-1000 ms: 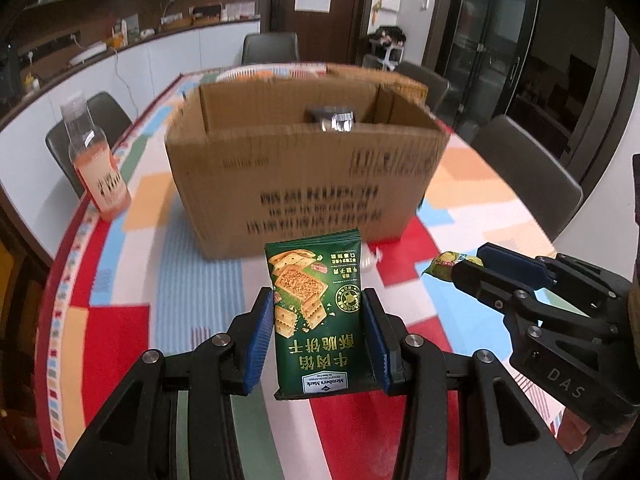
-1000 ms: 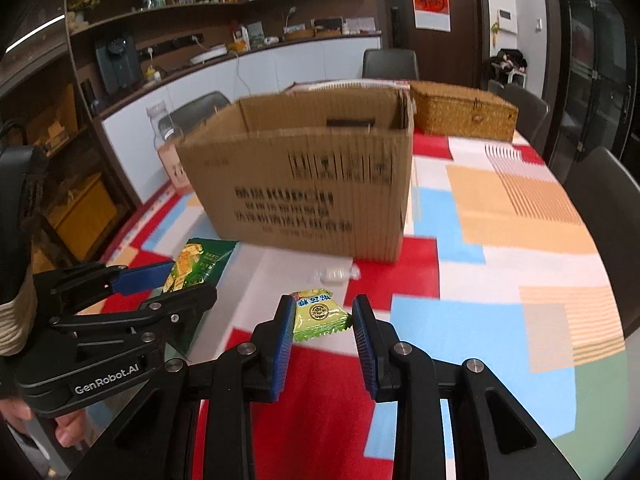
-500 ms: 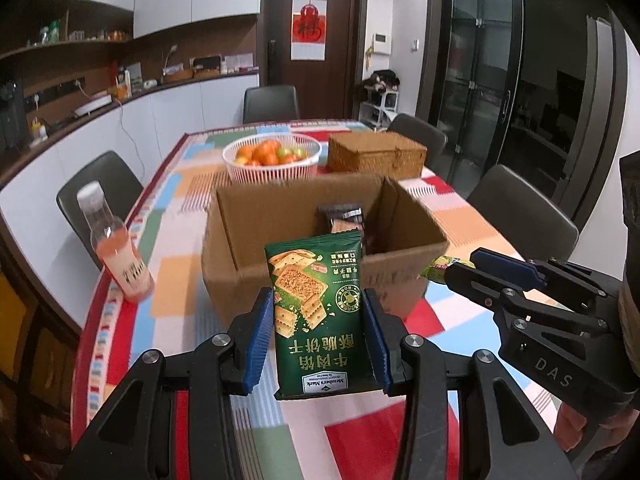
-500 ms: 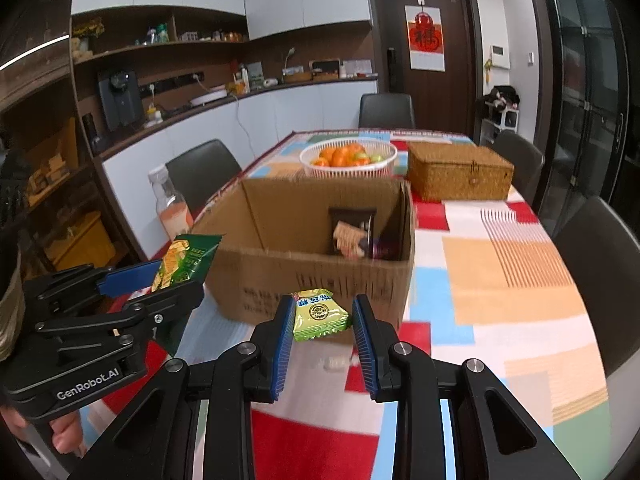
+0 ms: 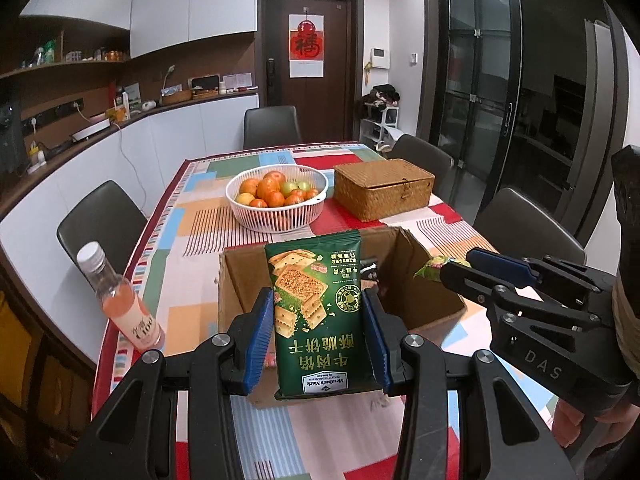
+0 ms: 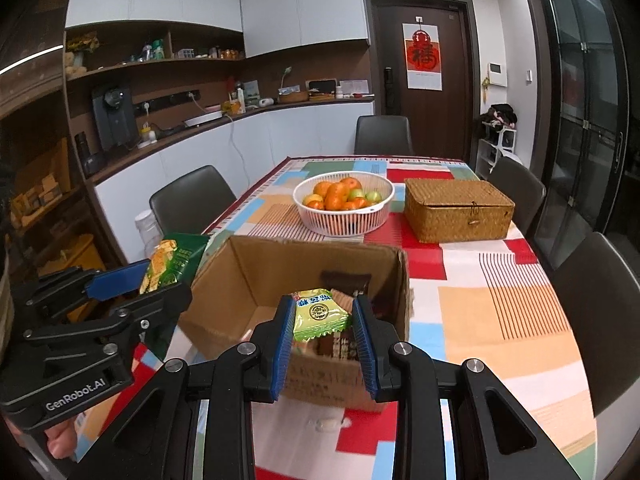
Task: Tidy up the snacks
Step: 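Open both tools to drop the pack and candy into the box, then move left tool down to the white wrapped candy beside the box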
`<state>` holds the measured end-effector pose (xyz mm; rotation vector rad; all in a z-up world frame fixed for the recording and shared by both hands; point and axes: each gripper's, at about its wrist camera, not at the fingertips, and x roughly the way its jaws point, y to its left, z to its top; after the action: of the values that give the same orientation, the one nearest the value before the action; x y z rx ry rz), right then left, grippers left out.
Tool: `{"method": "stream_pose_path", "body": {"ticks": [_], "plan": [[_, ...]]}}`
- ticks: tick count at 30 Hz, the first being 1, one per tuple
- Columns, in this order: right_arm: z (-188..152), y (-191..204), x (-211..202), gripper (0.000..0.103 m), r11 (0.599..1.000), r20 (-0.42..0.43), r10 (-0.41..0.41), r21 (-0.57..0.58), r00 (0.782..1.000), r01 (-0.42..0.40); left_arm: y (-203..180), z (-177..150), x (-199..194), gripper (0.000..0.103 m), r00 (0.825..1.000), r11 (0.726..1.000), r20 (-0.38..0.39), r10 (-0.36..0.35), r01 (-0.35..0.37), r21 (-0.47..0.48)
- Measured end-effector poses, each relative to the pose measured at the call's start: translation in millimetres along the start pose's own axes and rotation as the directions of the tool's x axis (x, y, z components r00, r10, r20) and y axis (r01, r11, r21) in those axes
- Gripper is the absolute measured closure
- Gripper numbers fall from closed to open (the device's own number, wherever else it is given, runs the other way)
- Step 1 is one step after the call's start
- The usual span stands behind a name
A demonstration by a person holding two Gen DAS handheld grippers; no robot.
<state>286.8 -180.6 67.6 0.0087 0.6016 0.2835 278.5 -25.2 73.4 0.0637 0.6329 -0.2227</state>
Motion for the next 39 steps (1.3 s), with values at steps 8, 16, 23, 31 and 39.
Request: {"method": "stream_pose_path", "body": {"ticks": [8,16,23,31,39], "plan": [[12,-4,22,0.072,1.0,-0.02,-0.011,0.003,1.0,0.011,7,18,30,0.06,0.999,1.0,-0.034,0.016,-0.015,0.005],[17,-12,36,0.062,0.998,-0.045,-0.047,0.036,0.998,0.049,8,23,41,0.051,0.995,0.995,-0.04,0.092,-0.091,0.038],[-1,-9,13,0.062,0.998,-0.036,-0.061,0.012,0.997,0.062,-8,-2,22,0.051,0.999,0.997,-0.026,0.037,-0.035,0.075],[-36,-13,-21,0.057,0.996,-0.025,-0.091,0.011,0.995,0.092,-39,-30,10,0.051,0.998,0.989,-0.043,-0.055,0.06,0.134],[-74,-28,-31,0.057,0.992,-0.084,-0.106,0.065,0.991,0.112,-63,-59,17,0.051,0.988,0.976,-0.104,-0.114,0.131,0.175]]}}
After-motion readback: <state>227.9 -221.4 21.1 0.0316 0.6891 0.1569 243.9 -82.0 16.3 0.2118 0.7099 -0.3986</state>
